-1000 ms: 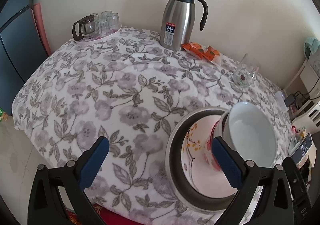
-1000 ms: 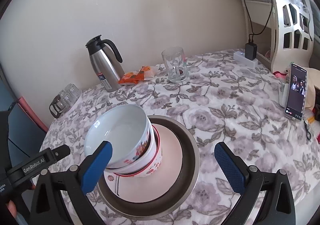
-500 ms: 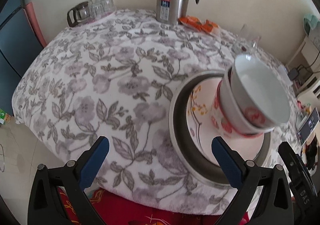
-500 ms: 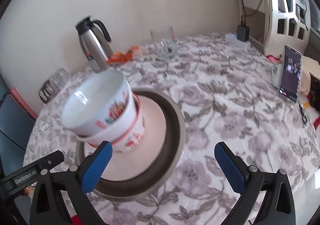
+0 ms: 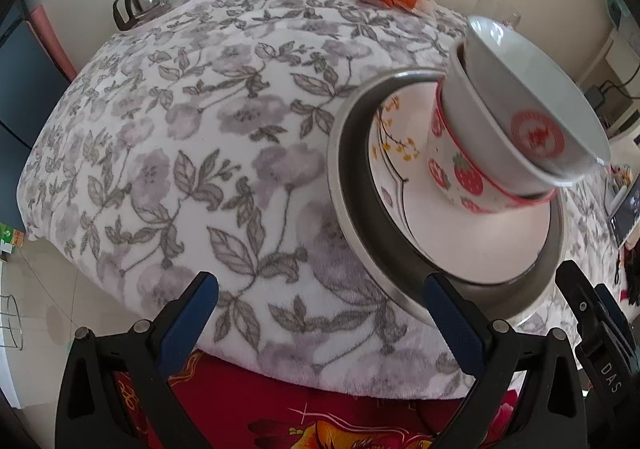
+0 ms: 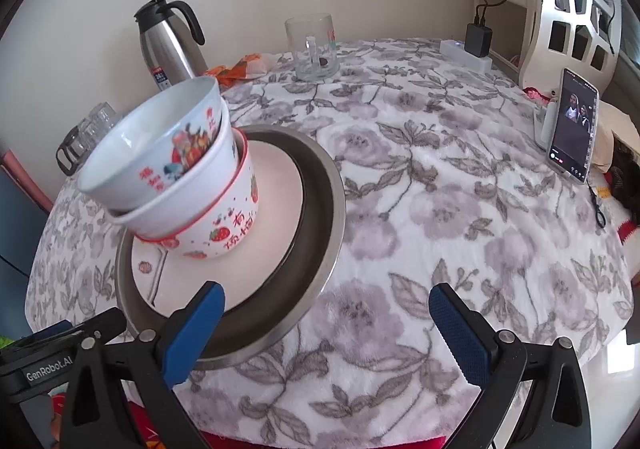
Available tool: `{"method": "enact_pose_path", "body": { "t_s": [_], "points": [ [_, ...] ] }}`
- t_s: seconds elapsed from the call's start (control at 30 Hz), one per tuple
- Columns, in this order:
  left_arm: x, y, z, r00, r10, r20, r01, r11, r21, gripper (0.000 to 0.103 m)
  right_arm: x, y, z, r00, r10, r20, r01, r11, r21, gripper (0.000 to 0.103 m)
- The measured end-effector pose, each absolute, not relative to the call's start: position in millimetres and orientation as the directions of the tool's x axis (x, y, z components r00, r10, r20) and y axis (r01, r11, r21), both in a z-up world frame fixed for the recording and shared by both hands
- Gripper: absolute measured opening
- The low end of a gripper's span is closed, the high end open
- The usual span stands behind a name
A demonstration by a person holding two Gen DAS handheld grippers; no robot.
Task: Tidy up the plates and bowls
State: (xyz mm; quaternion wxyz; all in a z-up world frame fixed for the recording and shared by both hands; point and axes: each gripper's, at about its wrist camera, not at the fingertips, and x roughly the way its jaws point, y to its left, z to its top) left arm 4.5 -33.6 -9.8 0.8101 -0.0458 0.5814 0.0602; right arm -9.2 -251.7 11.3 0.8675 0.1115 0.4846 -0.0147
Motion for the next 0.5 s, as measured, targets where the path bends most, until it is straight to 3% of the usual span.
{"method": "enact_pose_path", "body": {
  "t_s": [0.5],
  "points": [
    [-4.4, -37.0, -8.7, 0.327, 0.044, -0.944, -0.145, 0.989, -0.004, 0.102, -14.0, -248.3, 13.2, 0.530, 0.083, -0.844, 0.119, 0.978, 0.171, 0.103]
  ]
}}
